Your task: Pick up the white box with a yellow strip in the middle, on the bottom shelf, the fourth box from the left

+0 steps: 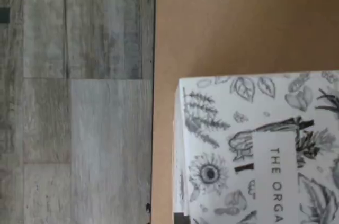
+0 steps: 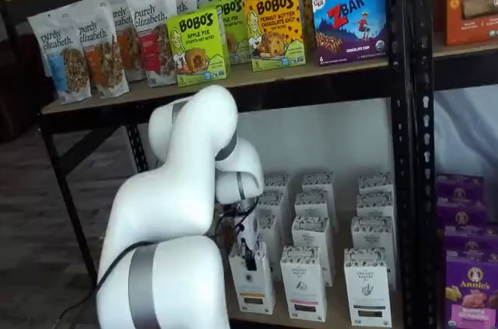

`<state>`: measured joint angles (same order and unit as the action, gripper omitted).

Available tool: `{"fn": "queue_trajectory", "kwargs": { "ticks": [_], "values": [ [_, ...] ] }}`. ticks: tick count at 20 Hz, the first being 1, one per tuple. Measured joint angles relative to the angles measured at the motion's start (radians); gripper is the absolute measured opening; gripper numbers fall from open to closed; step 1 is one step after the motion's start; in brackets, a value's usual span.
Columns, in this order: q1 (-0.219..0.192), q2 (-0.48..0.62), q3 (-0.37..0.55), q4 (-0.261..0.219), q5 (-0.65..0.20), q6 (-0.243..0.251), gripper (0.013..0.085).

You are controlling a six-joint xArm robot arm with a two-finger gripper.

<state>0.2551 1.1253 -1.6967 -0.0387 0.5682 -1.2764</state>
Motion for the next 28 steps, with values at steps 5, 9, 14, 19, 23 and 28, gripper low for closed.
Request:
{"fn": "queue_trajectory", "kwargs": {
  "ticks": [5, 9, 14, 19, 23, 28],
  "values": [
    [0.013, -0.047, 0.078, 0.009, -0.027, 0.006, 0.049],
    [0.023, -0.106, 0.172, 0.013, -0.052, 0.012, 0.049],
    [0.038, -0.187, 0.304, 0.015, -0.109, 0.026, 0.049],
    [0.051, -0.269, 0.424, 0.013, -0.146, 0.041, 0.049],
    [0.057, -0.341, 0.514, -0.003, -0.162, 0.061, 0.049],
    [0.054, -0.423, 0.604, -0.006, -0.163, 0.061, 0.049]
  ]
}}
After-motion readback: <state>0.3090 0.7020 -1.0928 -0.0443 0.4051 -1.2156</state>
